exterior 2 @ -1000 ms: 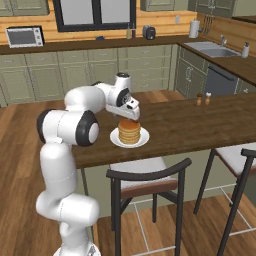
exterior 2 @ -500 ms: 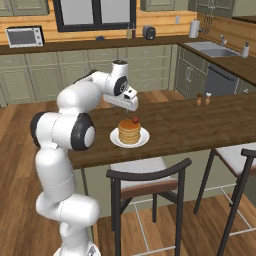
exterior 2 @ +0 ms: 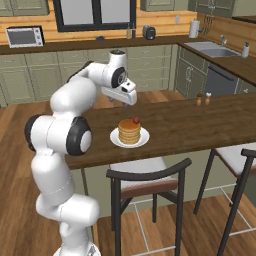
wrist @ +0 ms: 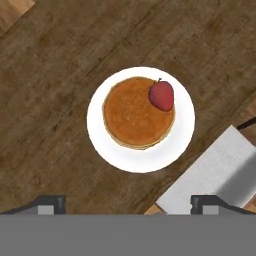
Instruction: Take the strawberry from the fridge and place it on top of the pancake, located on the dining counter.
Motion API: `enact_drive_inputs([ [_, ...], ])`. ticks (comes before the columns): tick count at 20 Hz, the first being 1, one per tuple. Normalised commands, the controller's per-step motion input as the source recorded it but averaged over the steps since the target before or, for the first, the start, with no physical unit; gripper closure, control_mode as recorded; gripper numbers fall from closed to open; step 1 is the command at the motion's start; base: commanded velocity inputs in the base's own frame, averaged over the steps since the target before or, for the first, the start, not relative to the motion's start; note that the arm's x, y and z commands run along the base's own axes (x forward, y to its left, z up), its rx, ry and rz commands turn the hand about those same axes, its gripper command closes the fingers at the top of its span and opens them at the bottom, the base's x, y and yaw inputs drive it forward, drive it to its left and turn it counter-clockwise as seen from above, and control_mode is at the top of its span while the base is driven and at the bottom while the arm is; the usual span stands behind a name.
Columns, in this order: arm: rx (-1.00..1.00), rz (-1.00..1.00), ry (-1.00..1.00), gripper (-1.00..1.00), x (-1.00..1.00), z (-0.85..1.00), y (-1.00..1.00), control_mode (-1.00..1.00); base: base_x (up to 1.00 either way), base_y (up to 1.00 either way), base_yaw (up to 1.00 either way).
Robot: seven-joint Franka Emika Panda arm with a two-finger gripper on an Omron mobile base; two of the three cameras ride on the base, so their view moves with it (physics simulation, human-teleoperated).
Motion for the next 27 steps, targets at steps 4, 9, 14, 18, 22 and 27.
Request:
enact_drive_inputs([
  [4, 0.0, -0.04, -0.07, -1.0, -0.48, 0.18, -0.13, -1.0, 0.0, 0.0, 0.0],
  [9, 0.0, -0.02, -0.05, -1.0, -0.52, 0.01, -0.17, -1.0, 0.0, 0.0, 0.0],
  [14, 0.0, -0.01, -0.08, -1.0, -0.53, 0.0, -0.14, -1.0, 0.0, 0.0, 0.0],
  [18, 0.0, -0.01, -0.08, -1.0, -0.5, 0.01, -0.13, -1.0, 0.0, 0.0, 0.0],
  [22, 0.0, 0.0, -0.12, -1.0, -0.4, 0.01, -0.08, -1.0, 0.0, 0.0, 0.0],
  [27, 0.0, 0.0, -0.11, -1.0, -0.3, 0.0, -0.05, -1.0, 0.0, 0.0, 0.0],
])
